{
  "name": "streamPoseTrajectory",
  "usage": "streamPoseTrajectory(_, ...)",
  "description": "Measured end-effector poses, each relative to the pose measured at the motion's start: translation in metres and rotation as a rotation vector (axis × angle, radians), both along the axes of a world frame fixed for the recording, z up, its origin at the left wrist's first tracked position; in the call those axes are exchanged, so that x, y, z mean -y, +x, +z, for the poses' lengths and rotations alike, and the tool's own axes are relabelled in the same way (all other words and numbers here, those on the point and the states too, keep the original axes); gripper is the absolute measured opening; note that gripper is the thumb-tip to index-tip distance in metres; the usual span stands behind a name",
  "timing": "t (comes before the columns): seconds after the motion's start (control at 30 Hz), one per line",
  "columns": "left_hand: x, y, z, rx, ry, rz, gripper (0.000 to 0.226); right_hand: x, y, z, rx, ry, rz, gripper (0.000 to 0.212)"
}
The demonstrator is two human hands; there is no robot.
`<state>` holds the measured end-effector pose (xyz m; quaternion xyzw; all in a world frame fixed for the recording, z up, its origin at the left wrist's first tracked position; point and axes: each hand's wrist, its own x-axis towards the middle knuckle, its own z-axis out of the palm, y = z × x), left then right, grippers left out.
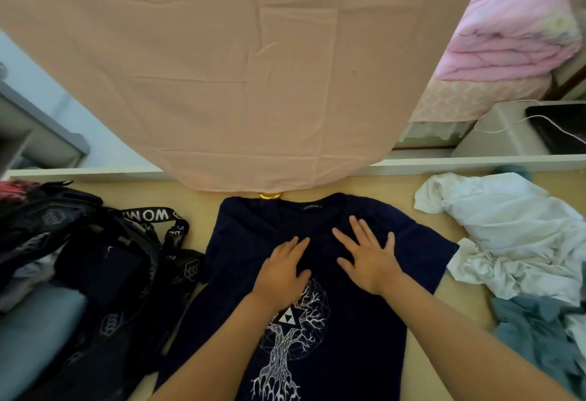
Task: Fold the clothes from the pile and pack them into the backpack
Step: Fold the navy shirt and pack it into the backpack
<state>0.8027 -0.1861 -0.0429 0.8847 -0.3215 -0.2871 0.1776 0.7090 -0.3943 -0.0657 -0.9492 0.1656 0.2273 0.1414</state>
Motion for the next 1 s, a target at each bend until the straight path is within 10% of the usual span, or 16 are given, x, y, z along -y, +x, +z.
streamPoseTrajectory(0.13, -0.030, 0.025, 0.003, 0.315, -0.173, 0.294, 0.041, 0.028, 0.007, 0.011, -0.055, 0.030, -0.046, 0.067)
streamPoseTrajectory(0.4, -0.085, 0.056, -0.017, 0.198, 0.315, 0.121, 0.085, -0.064, 0.002, -0.003, 0.238, -0.190, -0.157, 0.070)
streamPoseTrajectory(0.6, -0.059, 0.062, 0.011, 0.319, 0.661, 0.108, 0.067, -0.070, -0.008, -0.023, 0.123, -0.101, -0.074, 0.077)
streamPoseTrajectory(1.0, -0.131, -0.029, -0.017, 0.484, -0.064, -0.023, 0.023, -0.042, -0.019, 0.007, 0.143, -0.032, 0.141, 0.078)
